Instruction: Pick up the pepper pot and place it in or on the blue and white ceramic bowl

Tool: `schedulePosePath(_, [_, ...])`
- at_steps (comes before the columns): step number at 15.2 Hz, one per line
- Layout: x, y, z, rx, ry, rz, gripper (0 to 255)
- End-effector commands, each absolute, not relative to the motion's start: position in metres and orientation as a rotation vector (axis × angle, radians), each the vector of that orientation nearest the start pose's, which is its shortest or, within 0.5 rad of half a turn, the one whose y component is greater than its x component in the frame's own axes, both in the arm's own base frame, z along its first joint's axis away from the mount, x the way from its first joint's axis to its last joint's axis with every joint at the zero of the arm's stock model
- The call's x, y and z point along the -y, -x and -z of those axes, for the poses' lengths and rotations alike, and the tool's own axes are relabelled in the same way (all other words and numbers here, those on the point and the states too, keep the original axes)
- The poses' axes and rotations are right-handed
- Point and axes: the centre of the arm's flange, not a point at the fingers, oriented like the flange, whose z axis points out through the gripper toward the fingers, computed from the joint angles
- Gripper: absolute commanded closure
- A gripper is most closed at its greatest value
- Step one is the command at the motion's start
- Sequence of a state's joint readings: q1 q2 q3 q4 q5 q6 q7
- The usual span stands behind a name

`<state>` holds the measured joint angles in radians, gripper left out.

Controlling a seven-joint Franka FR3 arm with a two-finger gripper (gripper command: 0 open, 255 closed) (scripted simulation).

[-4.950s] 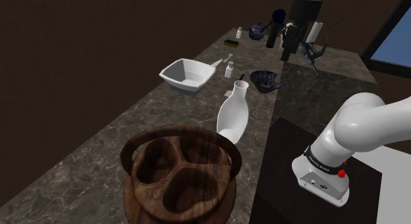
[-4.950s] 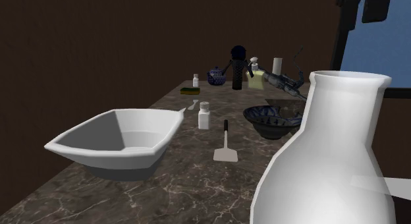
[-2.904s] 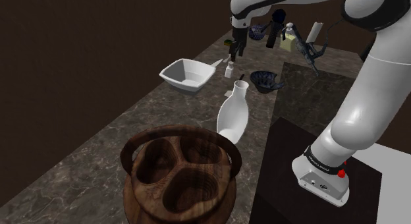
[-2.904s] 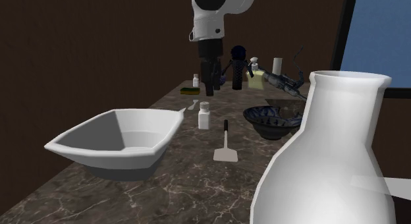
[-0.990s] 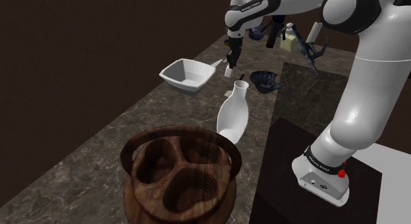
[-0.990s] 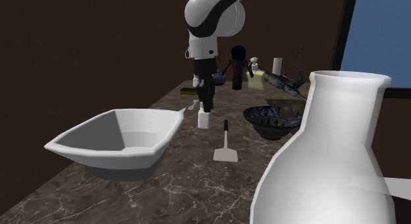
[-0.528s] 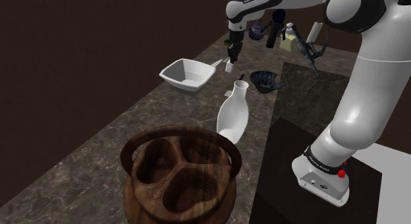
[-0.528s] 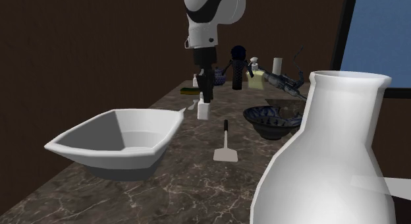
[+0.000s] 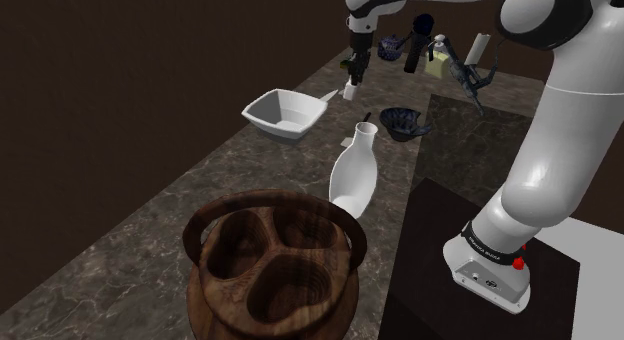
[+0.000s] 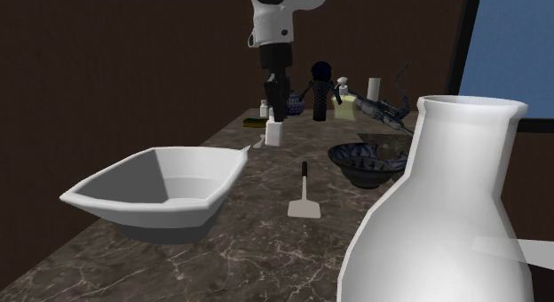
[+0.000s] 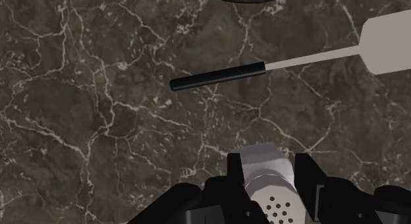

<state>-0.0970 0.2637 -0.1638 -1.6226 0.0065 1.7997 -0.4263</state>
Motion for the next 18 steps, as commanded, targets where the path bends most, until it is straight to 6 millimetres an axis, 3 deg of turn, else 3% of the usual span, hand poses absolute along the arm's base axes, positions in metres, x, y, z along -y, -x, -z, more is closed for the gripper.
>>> schedulePosePath(1, [0.153,-0.611,-0.475,0.263,3.133,-0.143,255])
schedulePosePath(13, [0.153,-0.611,-0.537,0.263,3.133,-0.143,255])
schedulePosePath(18, [0.163,-0.546,-0.547,0.263,3.133,-0.143,255])
